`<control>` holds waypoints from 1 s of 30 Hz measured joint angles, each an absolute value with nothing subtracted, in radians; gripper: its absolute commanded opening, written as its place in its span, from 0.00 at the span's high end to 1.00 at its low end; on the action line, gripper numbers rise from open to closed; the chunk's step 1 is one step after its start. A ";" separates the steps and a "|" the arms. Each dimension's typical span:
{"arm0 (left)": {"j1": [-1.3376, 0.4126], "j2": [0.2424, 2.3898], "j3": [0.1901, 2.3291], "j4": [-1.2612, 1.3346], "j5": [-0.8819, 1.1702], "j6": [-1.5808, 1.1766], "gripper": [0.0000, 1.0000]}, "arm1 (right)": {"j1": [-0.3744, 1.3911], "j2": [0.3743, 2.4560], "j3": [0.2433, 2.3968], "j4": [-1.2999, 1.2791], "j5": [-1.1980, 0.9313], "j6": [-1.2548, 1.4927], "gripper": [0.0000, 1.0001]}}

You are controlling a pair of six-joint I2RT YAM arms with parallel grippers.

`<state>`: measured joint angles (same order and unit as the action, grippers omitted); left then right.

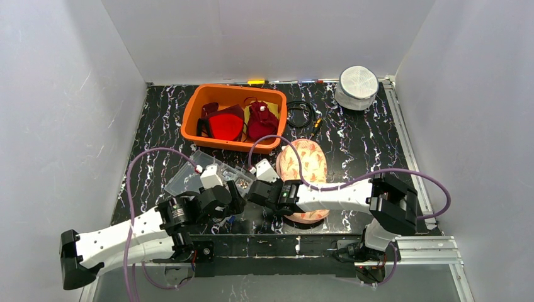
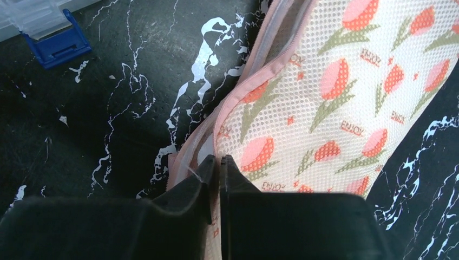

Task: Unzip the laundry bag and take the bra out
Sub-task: Open the laundry bag at the center of the board.

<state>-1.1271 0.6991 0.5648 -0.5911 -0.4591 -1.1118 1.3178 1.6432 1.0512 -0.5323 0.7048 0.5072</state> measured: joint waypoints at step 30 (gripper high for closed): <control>-1.107 1.183 0.810 -0.353 -0.366 -0.928 0.28 | 1.318 0.842 0.867 -1.026 0.929 0.966 0.99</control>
<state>-1.1069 1.1831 0.8101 -0.3531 -0.3664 -0.9279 1.3178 0.8425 0.8669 -1.0264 0.9287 0.9665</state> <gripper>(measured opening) 0.723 0.031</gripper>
